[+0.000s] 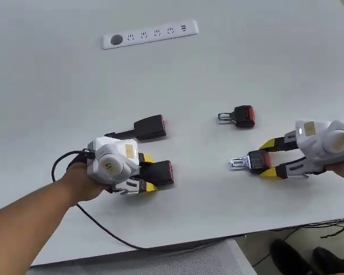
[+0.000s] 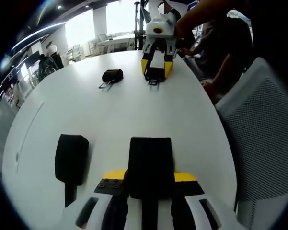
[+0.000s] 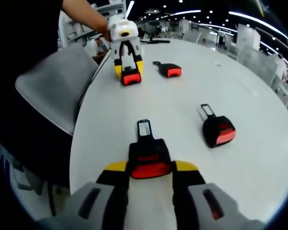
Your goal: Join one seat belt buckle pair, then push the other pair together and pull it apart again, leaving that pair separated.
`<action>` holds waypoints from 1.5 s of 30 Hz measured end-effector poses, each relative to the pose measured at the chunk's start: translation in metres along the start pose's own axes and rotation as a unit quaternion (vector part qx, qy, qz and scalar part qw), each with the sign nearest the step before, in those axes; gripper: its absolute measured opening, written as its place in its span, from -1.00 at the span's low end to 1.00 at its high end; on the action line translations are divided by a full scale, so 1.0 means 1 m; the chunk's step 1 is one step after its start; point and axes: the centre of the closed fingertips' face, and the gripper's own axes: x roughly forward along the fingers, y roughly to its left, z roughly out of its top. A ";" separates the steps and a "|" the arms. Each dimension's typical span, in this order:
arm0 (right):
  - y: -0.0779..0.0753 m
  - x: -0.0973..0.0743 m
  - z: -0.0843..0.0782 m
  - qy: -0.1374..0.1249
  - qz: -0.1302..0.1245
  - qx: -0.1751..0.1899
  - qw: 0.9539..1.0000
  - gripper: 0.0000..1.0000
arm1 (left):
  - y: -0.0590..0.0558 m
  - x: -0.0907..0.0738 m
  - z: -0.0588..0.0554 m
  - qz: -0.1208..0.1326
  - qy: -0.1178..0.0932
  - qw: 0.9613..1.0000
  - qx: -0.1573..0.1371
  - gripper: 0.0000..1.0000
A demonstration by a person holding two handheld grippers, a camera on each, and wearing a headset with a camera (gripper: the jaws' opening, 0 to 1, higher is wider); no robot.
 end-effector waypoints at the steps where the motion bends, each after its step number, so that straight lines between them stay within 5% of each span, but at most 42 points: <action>1: 0.000 0.000 0.000 -0.003 0.000 0.001 1.000 -0.32 | 0.000 0.000 0.000 0.000 0.001 1.000 -0.001 -0.31; 20: 0.017 0.023 0.031 -0.068 0.010 0.016 0.998 -0.32 | 0.000 -0.001 -0.001 -0.002 0.012 1.000 -0.006 -0.32; 45: 0.032 0.070 0.082 -0.109 0.042 0.022 0.993 -0.32 | 0.001 -0.001 -0.002 -0.014 0.022 1.000 0.006 -0.32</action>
